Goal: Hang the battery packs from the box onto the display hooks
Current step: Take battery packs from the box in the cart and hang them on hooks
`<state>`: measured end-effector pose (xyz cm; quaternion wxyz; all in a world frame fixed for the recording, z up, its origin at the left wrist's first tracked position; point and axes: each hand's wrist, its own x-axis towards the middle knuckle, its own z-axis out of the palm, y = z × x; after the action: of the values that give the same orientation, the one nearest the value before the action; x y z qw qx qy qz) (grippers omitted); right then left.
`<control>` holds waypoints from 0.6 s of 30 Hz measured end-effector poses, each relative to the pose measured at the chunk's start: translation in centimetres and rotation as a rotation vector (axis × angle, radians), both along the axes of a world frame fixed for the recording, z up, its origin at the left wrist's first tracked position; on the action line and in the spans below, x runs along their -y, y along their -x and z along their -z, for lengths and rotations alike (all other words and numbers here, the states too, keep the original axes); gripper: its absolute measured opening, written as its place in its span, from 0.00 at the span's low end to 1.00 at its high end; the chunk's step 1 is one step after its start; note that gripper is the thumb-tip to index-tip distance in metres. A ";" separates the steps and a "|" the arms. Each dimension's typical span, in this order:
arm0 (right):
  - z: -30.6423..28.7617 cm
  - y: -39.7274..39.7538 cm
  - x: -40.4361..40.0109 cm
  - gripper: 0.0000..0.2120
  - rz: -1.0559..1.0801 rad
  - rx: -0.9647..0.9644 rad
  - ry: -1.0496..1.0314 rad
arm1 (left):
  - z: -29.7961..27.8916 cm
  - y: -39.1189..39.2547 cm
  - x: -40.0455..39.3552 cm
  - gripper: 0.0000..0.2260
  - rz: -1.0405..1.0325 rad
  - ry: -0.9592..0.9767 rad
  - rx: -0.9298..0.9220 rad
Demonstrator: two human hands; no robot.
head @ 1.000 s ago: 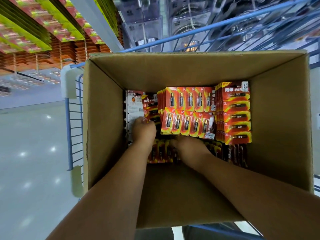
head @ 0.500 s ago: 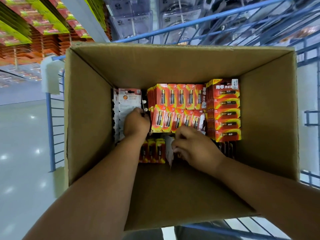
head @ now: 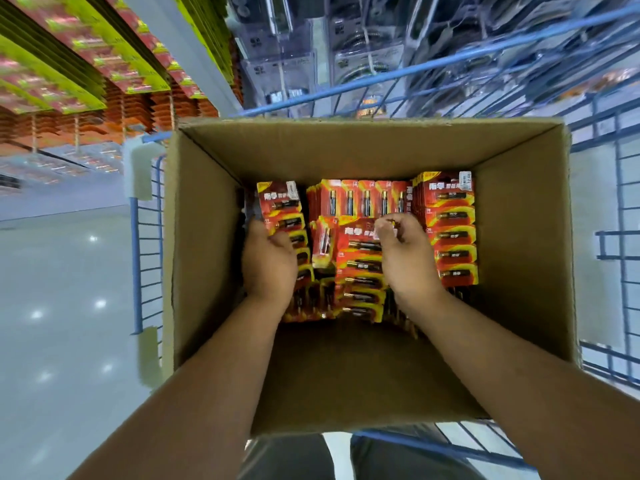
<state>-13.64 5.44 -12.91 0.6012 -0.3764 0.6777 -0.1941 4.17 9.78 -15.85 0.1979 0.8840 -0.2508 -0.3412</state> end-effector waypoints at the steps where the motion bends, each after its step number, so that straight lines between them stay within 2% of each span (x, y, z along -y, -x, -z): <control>1: 0.4 -0.1 0.8 0.12 0.126 0.045 -0.108 | -0.5 0.0 -0.4 0.06 -0.006 0.030 -0.027; 3: 1.2 -0.3 1.5 0.14 0.252 0.095 -0.249 | -1.6 -0.1 -1.0 0.06 -0.042 0.090 -0.115; 7: 0.6 -0.6 1.8 0.18 0.095 -0.062 -0.176 | -3.9 -0.2 -1.6 0.09 -0.064 0.106 -0.255; 9: -0.5 -0.4 2.2 0.19 0.035 -0.090 -0.141 | -5.2 -0.2 -1.7 0.09 -0.077 0.090 -0.326; 11: -2.0 -0.4 2.6 0.20 0.032 -0.079 -0.195 | -6.7 -0.2 -1.9 0.08 -0.089 0.082 -0.372; 14: -4.6 -0.4 3.1 0.23 0.108 -0.016 -0.394 | -9.4 -0.1 -2.3 0.08 -0.133 0.117 -0.416; 16: -7.2 -0.4 2.9 0.19 0.132 0.084 -0.528 | -11.6 -0.1 -2.5 0.08 -0.177 0.149 -0.430; 18: -10.0 -0.5 2.3 0.14 0.051 0.175 -0.611 | -13.7 -0.3 -3.1 0.09 -0.193 0.157 -0.398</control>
<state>-13.11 3.16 -2.91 0.7374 -0.1432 0.6594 -0.0283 4.46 12.83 -2.10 0.3435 0.8010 -0.1468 -0.4677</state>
